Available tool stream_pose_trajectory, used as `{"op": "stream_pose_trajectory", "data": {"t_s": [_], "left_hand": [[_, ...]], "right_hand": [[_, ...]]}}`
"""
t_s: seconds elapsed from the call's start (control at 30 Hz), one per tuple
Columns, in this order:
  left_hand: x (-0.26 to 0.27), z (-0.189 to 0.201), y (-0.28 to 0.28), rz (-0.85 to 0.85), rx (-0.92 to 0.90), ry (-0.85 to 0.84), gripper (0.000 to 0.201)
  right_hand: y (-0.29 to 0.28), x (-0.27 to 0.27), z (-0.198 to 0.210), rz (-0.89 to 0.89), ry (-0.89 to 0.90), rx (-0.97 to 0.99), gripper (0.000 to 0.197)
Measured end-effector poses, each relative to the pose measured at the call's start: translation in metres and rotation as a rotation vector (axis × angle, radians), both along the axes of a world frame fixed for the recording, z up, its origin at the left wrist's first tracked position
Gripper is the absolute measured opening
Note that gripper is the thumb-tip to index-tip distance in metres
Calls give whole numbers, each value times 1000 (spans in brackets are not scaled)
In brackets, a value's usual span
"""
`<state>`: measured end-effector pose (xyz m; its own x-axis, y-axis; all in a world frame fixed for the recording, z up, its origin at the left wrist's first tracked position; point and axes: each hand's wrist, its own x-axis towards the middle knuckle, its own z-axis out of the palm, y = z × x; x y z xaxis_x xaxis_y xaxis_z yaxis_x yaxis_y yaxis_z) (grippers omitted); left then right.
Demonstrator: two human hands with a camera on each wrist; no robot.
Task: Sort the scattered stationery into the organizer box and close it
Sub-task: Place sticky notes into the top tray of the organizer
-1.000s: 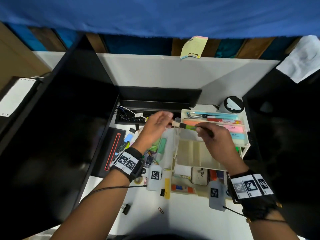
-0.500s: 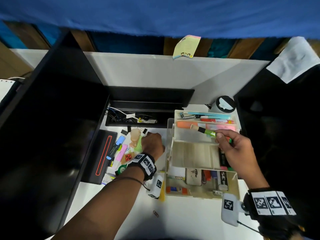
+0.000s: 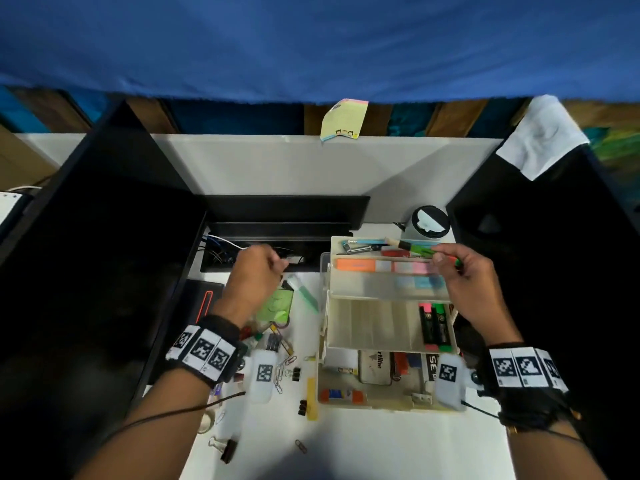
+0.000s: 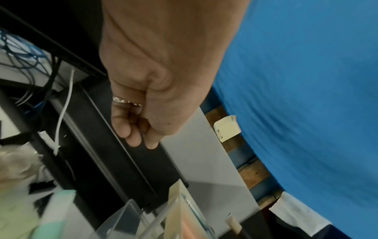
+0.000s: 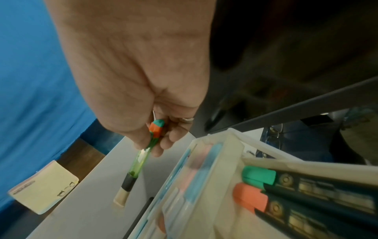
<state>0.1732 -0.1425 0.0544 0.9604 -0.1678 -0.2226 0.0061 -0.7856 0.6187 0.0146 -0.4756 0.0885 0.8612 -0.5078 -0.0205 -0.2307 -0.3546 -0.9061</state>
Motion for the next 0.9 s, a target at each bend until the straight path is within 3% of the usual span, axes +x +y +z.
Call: {"op": "stream_pose_trajectory", "data": {"t_s": [0.23, 0.37, 0.53, 0.73, 0.9], "left_hand": [[1, -15, 5, -98, 164, 50, 19], [-16, -37, -15, -284, 259, 63, 8], [-31, -69, -31, -578, 353, -52, 46], [-36, -81, -34, -710, 433, -201, 19], [-28, -80, -26, -822, 496, -199, 33]], "right_hand": [[-16, 22, -10, 8, 85, -106, 16], [-15, 21, -17, 61, 69, -119, 16], [-15, 18, -20, 74, 86, -117, 14], [-25, 17, -11, 29, 101, -272, 17], [-34, 21, -10, -21, 113, -330, 17]]}}
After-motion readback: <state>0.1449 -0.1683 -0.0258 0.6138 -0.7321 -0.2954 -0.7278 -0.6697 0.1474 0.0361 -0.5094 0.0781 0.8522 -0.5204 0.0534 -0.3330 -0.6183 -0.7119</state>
